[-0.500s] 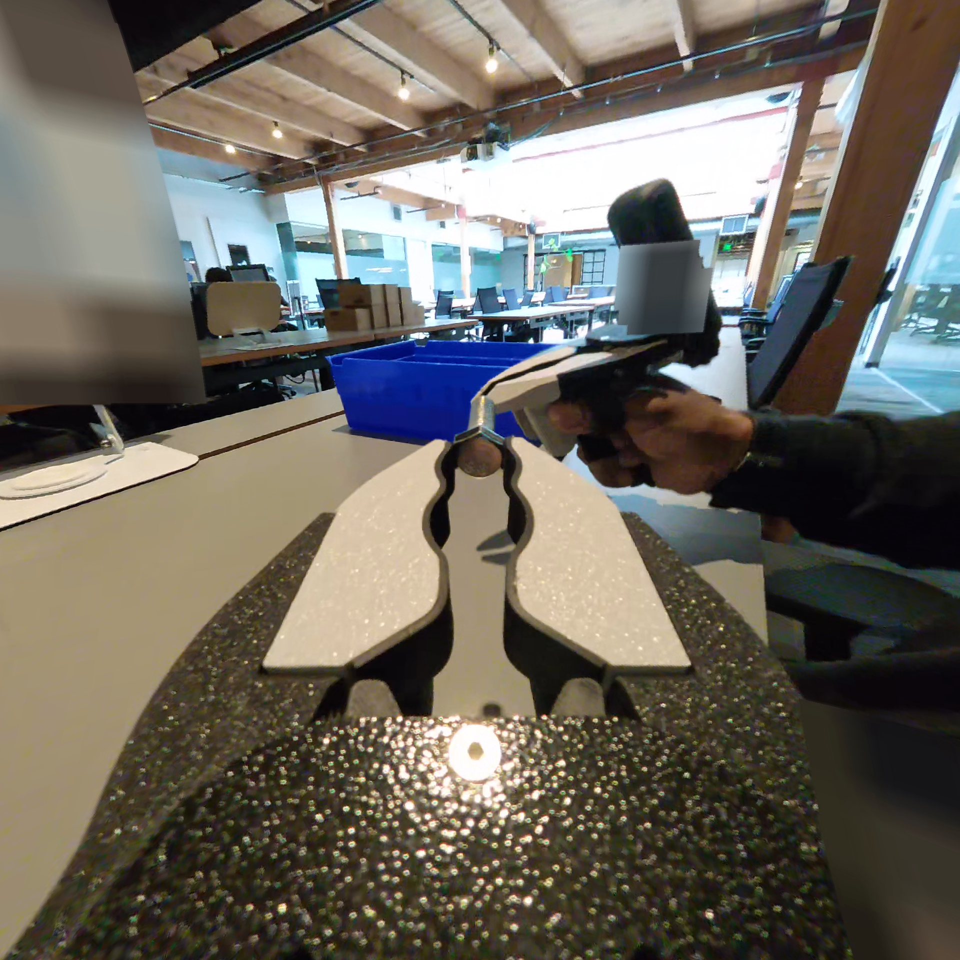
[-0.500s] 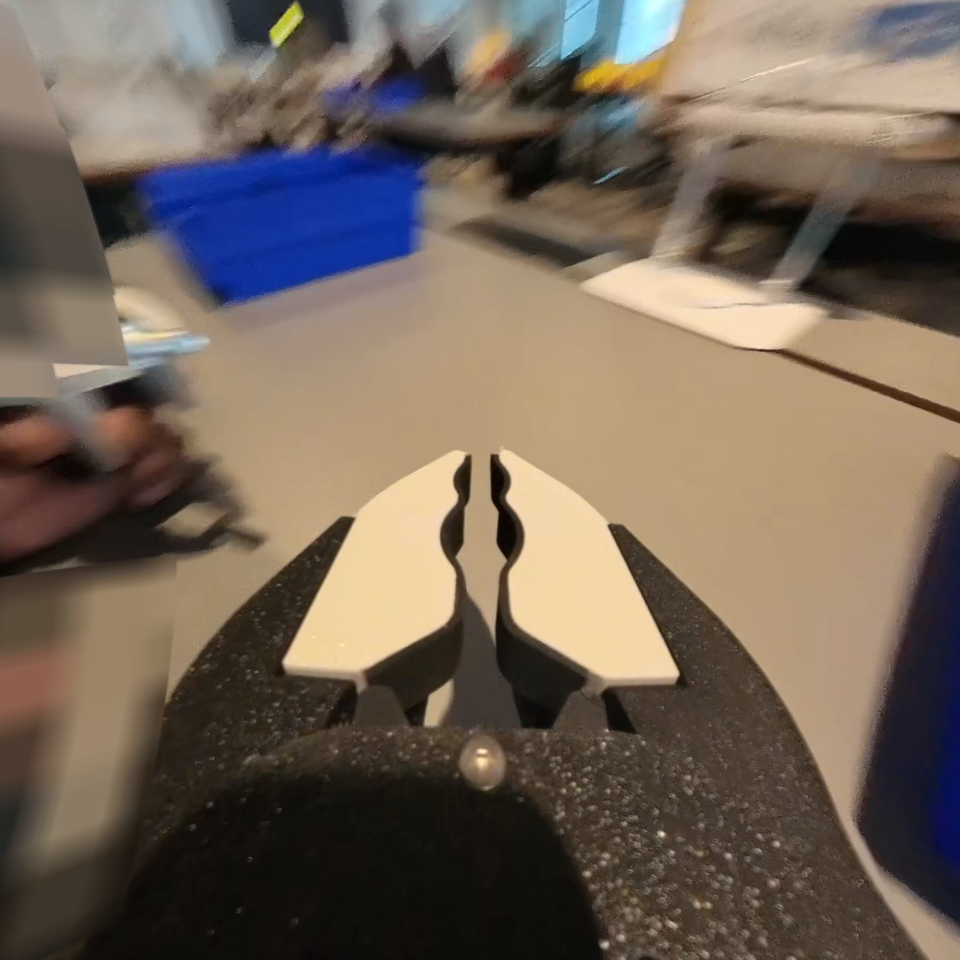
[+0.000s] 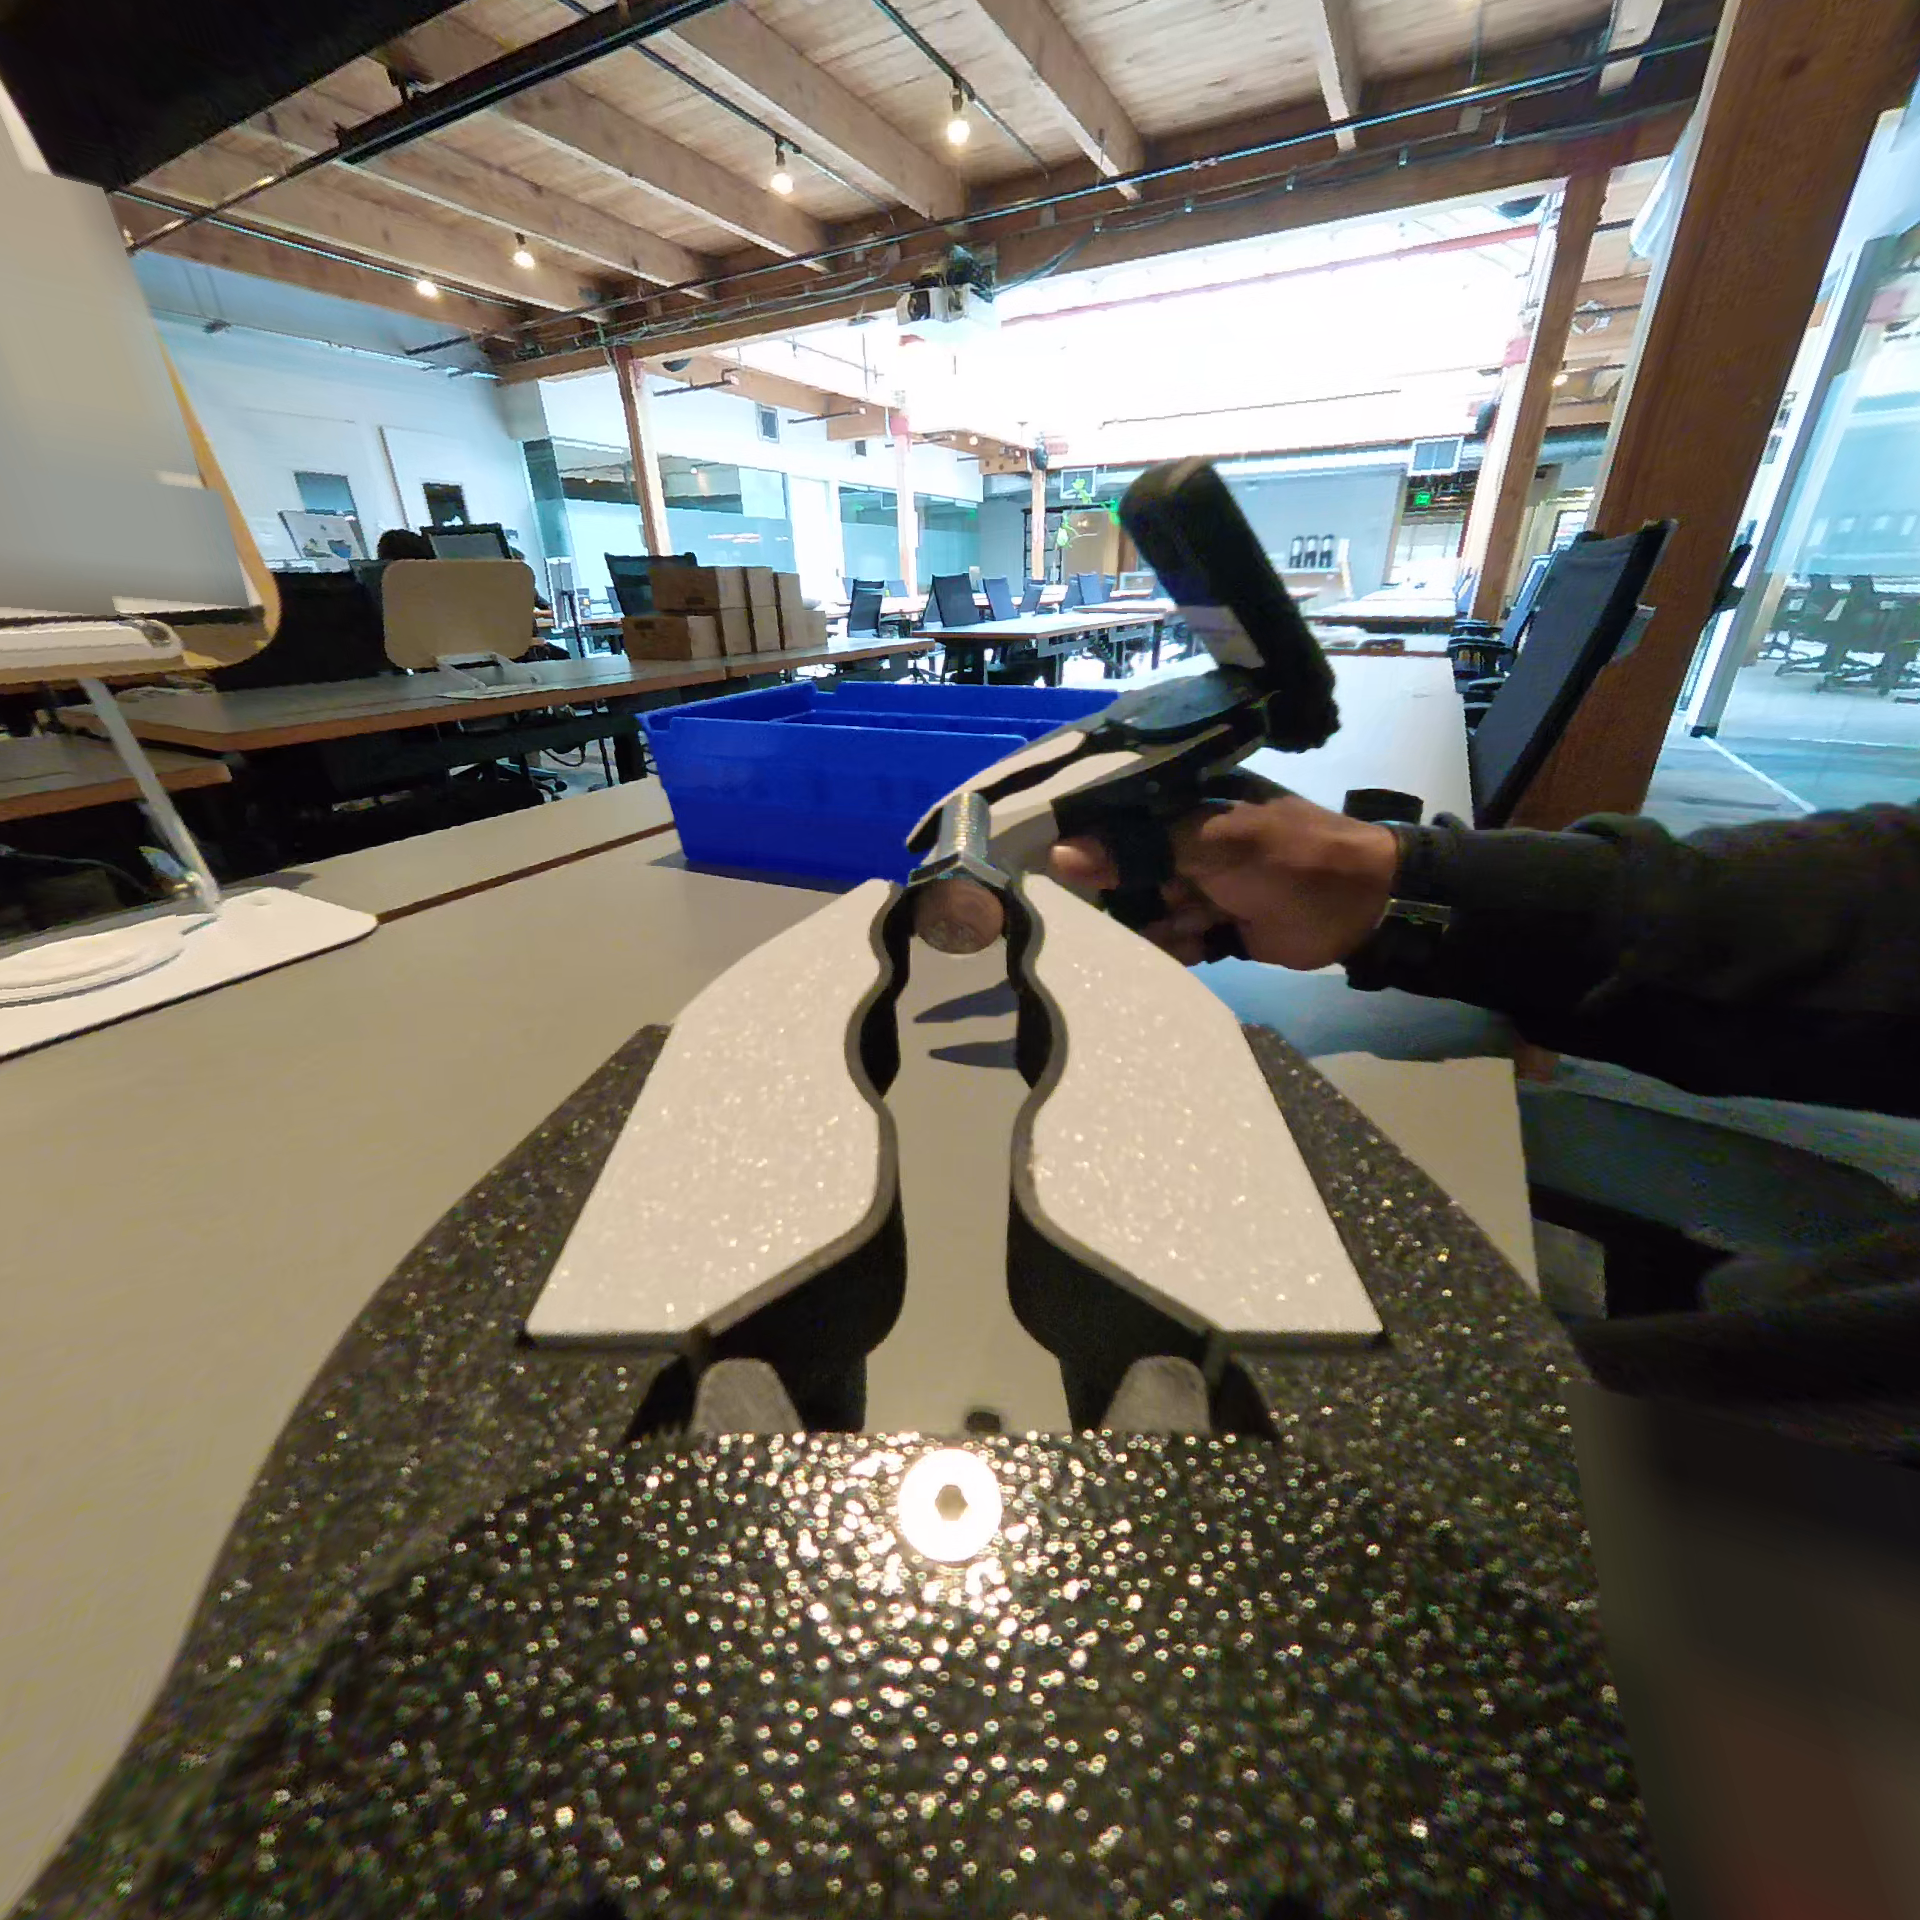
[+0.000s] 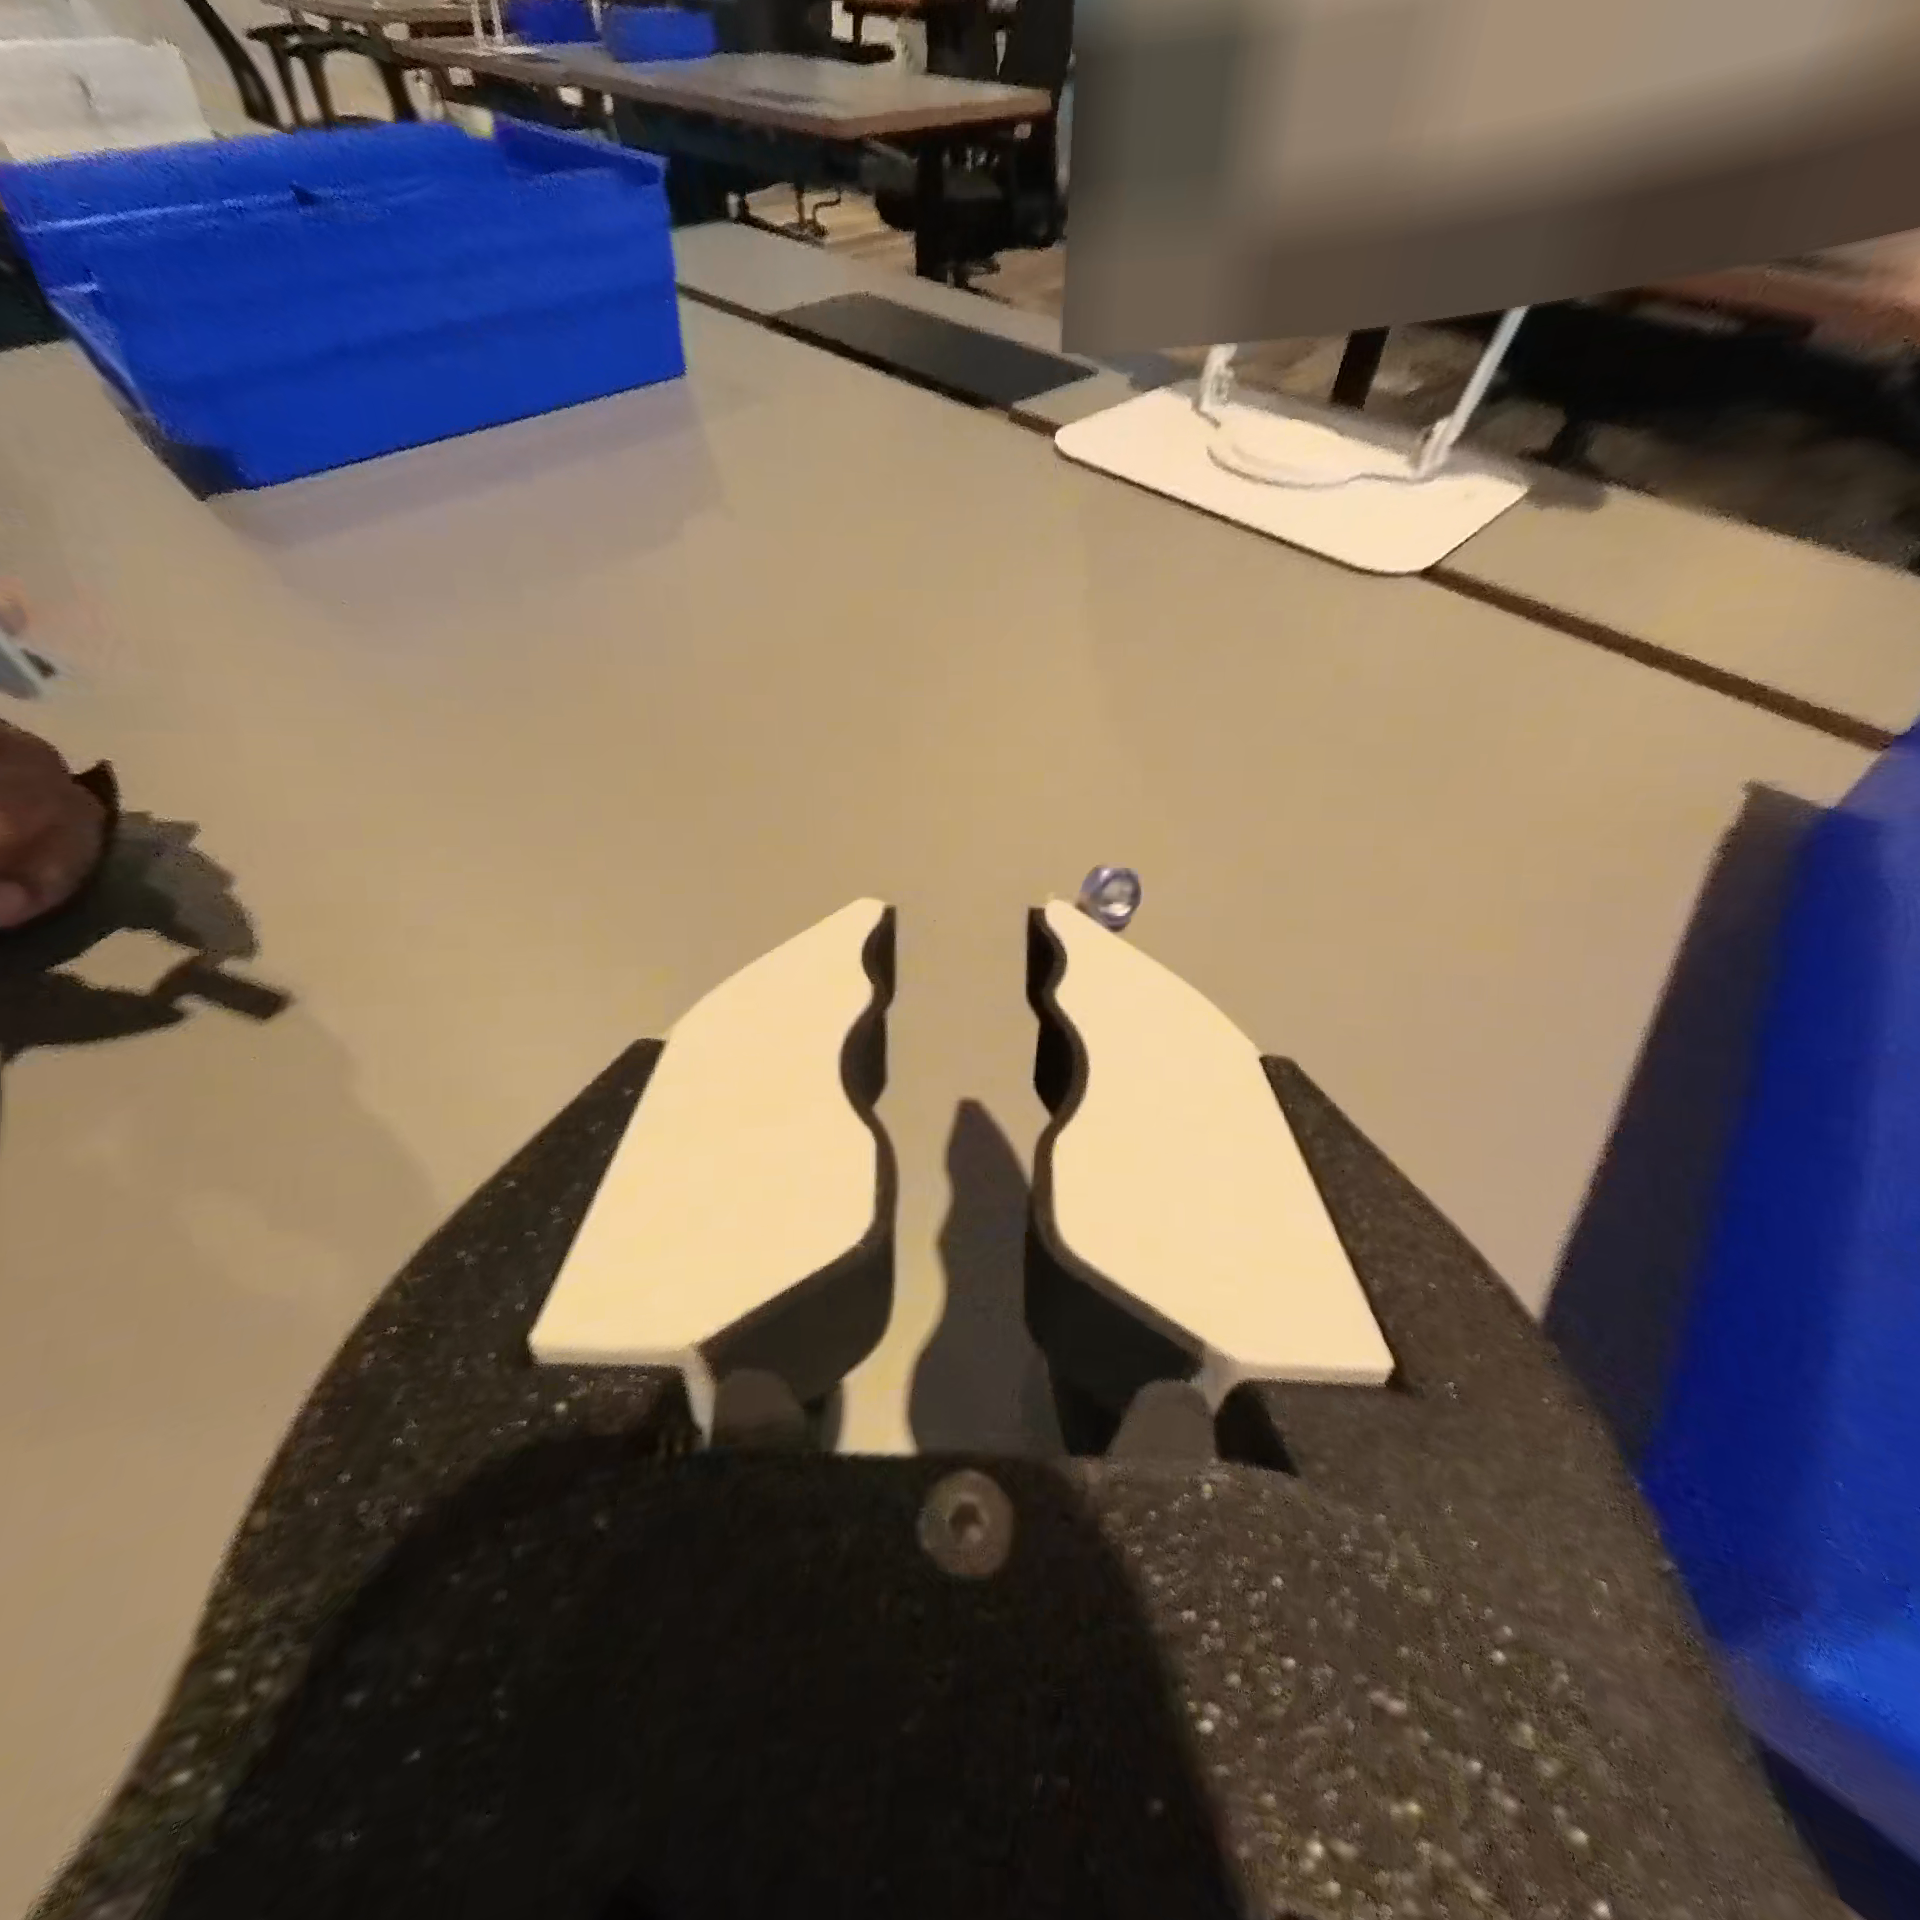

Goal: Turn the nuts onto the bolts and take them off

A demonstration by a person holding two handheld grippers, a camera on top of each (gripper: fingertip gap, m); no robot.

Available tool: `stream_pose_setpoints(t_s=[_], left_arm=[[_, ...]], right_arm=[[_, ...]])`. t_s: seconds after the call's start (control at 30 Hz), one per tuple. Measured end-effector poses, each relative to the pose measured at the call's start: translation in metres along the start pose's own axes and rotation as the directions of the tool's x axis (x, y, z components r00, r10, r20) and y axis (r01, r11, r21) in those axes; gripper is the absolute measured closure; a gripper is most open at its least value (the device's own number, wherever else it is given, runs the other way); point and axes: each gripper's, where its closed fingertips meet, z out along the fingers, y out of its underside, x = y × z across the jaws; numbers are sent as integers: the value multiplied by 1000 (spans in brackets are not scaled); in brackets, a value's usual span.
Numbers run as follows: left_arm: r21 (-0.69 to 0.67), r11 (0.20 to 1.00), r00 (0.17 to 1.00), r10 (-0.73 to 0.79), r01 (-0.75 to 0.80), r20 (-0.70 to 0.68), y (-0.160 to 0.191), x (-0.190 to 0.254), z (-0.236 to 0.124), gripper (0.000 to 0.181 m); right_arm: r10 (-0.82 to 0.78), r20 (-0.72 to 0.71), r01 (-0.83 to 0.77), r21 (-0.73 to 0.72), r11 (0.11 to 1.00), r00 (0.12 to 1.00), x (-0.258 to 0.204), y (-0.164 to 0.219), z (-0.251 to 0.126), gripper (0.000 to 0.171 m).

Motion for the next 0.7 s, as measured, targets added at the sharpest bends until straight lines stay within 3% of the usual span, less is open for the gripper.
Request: stream_pose_setpoints(t_s=[0.1,0.23,0.37,0.5,0.57,0.7], left_arm=[[4,1000,1000,5,-5,18,-2,-7,-5,164],[21,1000,999,9,-10,48,-10,-17,-11,165],[30,999,997,27,-29,76,-14,-26,-18,165],[37,999,995,-16,13,93,-10,-37,-24,164],[52,998,995,-33,28,98,-12,-42,-28,164],[62,997,993,-51,45,104,-13,-47,-33,165]], right_arm=[[-76,-11,75,-50,996,997,15,-9,31,139],[-186,-44,177,-165,970,981,59,-30,110,114],[-115,89,133,-235,963,989,82,-21,186,108],[-178,194,223,-245,943,965,81,-25,235,110],[-247,202,302,-323,897,948,82,-16,252,116],[-262,214,327,-378,866,941,88,-16,278,151]])
